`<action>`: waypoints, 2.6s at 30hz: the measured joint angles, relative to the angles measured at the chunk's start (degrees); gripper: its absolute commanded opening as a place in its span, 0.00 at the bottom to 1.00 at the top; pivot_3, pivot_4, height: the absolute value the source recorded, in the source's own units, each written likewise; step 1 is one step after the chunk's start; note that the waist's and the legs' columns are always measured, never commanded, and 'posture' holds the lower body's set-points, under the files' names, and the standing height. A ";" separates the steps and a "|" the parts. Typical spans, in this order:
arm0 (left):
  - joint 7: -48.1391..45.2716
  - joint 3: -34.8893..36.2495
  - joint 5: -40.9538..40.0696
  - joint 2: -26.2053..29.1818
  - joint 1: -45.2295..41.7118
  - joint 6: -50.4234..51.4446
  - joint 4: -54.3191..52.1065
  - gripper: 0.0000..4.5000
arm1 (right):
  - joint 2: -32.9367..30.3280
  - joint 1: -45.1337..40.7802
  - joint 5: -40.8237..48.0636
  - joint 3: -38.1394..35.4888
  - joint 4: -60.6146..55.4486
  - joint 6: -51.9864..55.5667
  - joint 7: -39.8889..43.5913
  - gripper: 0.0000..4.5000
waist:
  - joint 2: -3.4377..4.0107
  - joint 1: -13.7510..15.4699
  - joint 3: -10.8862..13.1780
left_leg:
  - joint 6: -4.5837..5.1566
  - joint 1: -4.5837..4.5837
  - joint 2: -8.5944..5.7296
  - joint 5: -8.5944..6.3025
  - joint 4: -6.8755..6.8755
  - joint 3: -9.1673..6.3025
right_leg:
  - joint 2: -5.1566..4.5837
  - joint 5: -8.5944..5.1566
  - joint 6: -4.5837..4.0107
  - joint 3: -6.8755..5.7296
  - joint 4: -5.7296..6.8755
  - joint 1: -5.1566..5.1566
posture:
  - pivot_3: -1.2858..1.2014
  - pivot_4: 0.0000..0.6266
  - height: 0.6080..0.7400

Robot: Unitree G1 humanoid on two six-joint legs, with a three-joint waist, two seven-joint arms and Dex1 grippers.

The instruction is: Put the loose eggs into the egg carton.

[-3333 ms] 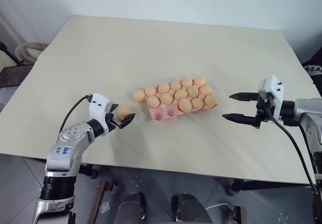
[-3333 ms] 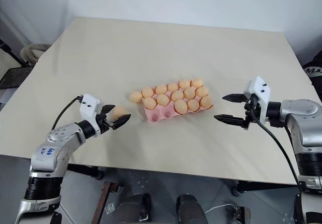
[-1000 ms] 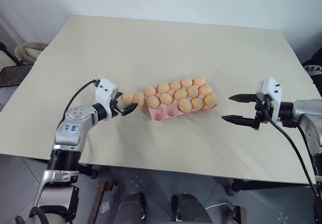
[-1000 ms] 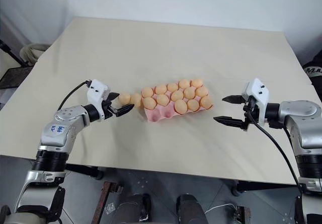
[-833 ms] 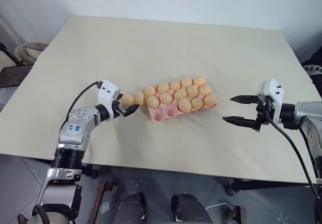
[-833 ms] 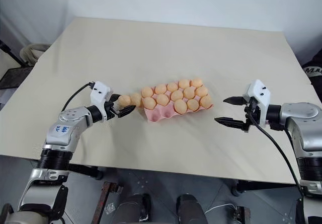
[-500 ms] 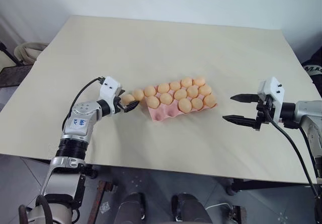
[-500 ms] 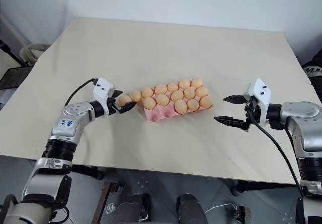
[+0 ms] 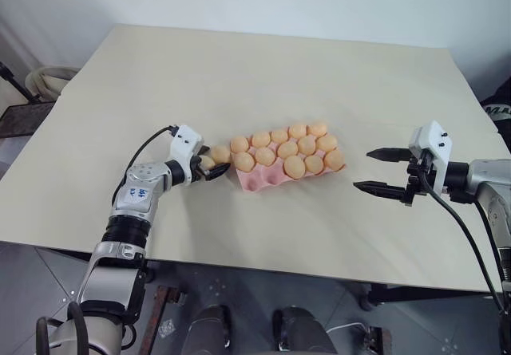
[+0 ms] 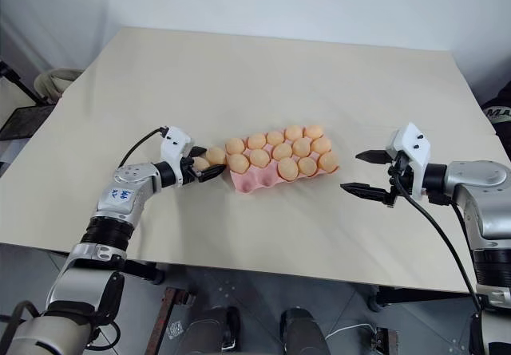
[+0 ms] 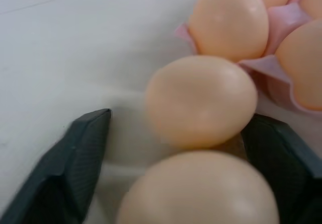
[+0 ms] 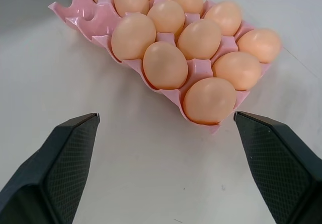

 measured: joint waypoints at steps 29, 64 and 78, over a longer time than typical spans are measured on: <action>0.98 4.80 -4.05 4.12 5.55 16.05 -22.09 0.47 | 0.00 -0.43 -0.16 -0.26 0.36 -0.07 -0.98 1.00 | 0.00 -0.10 0.00 | -0.03 0.01 0.00 0.02 -0.03 -0.01 | -0.01 0.00 0.00 0.00 0.10 -0.03 | 0.52 0.24 1.00; -16.50 -13.05 -1.77 -7.61 -10.22 6.11 -5.36 0.47 | 0.21 9.88 10.39 -9.25 -10.94 2.88 -3.90 1.00 | 0.01 0.12 0.00 | -0.06 0.01 -0.01 0.10 -0.01 0.02 | 0.04 0.00 0.00 0.05 0.04 0.00 | 0.52 0.24 1.00; -17.31 -12.71 1.30 -11.27 -13.56 -1.32 4.58 0.74 | 0.21 13.98 10.40 -10.06 -12.78 2.81 -8.03 1.00 | 0.00 0.12 0.01 | -0.01 0.01 -0.02 0.14 0.01 0.01 | 0.03 0.00 0.00 0.04 0.12 0.00 | 0.52 0.24 1.00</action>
